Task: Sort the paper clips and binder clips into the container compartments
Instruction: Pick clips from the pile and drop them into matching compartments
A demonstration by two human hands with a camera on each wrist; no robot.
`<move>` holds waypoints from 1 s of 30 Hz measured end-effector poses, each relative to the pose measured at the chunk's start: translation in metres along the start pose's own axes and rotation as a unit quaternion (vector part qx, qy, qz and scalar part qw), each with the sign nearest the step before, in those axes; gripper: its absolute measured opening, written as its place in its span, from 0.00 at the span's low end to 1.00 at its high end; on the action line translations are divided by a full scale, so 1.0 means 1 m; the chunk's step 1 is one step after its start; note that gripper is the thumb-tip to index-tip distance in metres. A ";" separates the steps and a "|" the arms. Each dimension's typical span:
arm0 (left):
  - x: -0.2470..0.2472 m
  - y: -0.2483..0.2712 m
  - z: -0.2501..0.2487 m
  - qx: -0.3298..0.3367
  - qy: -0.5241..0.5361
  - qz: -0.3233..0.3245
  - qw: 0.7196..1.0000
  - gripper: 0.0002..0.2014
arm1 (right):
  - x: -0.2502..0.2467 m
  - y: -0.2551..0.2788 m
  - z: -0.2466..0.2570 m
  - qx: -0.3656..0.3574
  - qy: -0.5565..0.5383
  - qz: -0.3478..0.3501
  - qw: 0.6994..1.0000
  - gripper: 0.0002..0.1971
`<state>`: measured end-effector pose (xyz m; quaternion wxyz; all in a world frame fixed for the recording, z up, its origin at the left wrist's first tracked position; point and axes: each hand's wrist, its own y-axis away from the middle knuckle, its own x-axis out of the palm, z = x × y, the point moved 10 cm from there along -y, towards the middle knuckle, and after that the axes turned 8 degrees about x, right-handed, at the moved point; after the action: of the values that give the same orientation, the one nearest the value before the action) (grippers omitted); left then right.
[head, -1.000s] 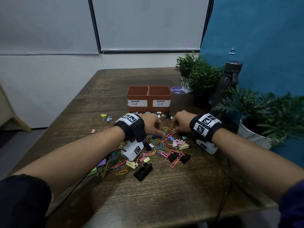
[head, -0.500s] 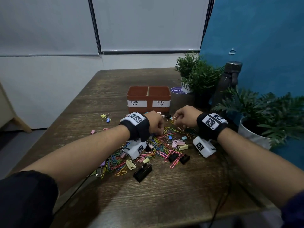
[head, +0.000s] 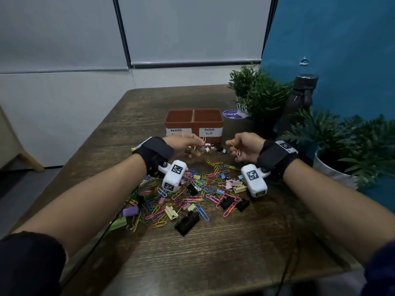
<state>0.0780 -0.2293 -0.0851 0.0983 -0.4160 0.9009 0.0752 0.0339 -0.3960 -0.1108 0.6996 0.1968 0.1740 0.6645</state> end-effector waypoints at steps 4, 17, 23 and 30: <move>-0.007 0.007 0.008 -0.019 0.019 -0.009 1.000 0.10 | 0.010 0.004 -0.004 0.027 -0.014 0.037 0.999 0.06; -0.031 0.045 0.034 -0.108 0.122 -0.017 0.986 0.22 | 0.084 0.016 0.002 -0.044 0.234 0.104 0.966 0.12; -0.060 0.083 0.029 -0.077 -0.372 0.001 0.925 0.18 | 0.131 0.046 0.009 -0.161 0.524 0.075 0.833 0.10; -0.046 0.103 0.027 -0.078 -0.501 0.057 0.860 0.18 | 0.160 0.055 -0.003 -0.182 0.680 0.052 0.709 0.14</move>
<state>0.0317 -0.1235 -0.0949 0.4995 -0.2768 0.7429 0.3492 -0.0059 -0.2335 -0.0828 0.3785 -0.4301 0.4677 0.6730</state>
